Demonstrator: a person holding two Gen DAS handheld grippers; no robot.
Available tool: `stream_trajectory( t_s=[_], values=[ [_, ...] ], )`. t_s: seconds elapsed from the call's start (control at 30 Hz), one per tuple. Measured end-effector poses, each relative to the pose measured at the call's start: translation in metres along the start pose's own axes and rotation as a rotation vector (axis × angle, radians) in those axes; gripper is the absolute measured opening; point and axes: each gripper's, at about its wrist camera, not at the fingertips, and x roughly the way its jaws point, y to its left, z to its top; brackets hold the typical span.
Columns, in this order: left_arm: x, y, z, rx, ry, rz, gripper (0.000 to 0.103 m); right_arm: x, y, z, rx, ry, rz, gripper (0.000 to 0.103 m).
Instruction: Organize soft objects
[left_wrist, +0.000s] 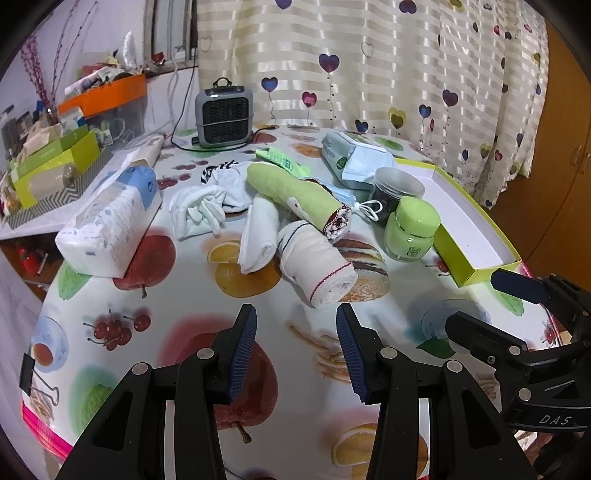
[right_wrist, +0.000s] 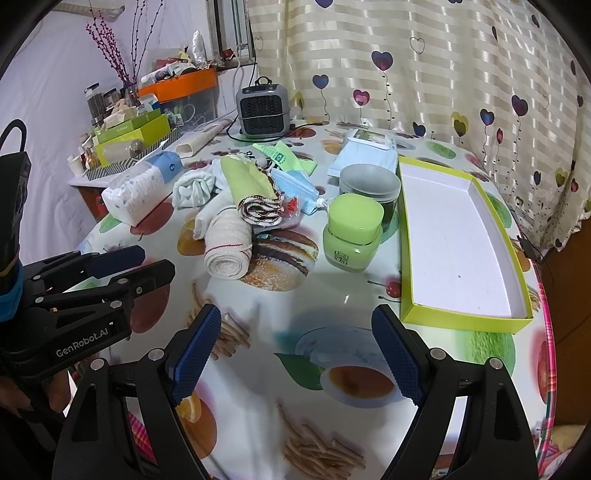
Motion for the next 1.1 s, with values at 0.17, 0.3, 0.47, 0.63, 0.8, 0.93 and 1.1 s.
stream_trajectory(
  t_s=[0.17, 0.3, 0.47, 0.63, 0.8, 0.93, 1.1],
  values=[
    [0.0039, -0.0026, -0.0021, 0.005, 0.009, -0.013, 0.044, -0.0006, 0.0005, 0.0017, 0.002, 0.001, 0.000, 0.084],
    [0.0069, -0.0025, -0.0034, 0.005, 0.019, -0.008, 0.044, -0.0021, 0.0014, 0.0040, 0.002, 0.000, -0.003, 0.084],
    [0.0064, -0.0010, -0.0036, 0.001, 0.016, 0.001, 0.044, -0.0042, -0.0030, 0.0042, 0.005, -0.002, 0.000, 0.084],
    [0.0061, 0.0005, -0.0037, -0.001, 0.017, 0.005, 0.044, -0.0040, -0.0039, 0.0040, 0.005, -0.003, 0.001, 0.084],
    [0.0054, -0.0008, -0.0034, 0.007, 0.021, -0.007, 0.044, -0.0042, -0.0036, 0.0046, 0.005, -0.003, 0.001, 0.084],
    [0.0046, -0.0016, -0.0030, 0.014, 0.017, -0.004, 0.044, -0.0042, -0.0030, 0.0041, 0.005, -0.004, 0.000, 0.084],
    [0.0024, -0.0022, -0.0015, 0.029, 0.001, -0.001, 0.044, -0.0043, -0.0041, 0.0049, 0.005, -0.004, 0.001, 0.084]
  ],
)
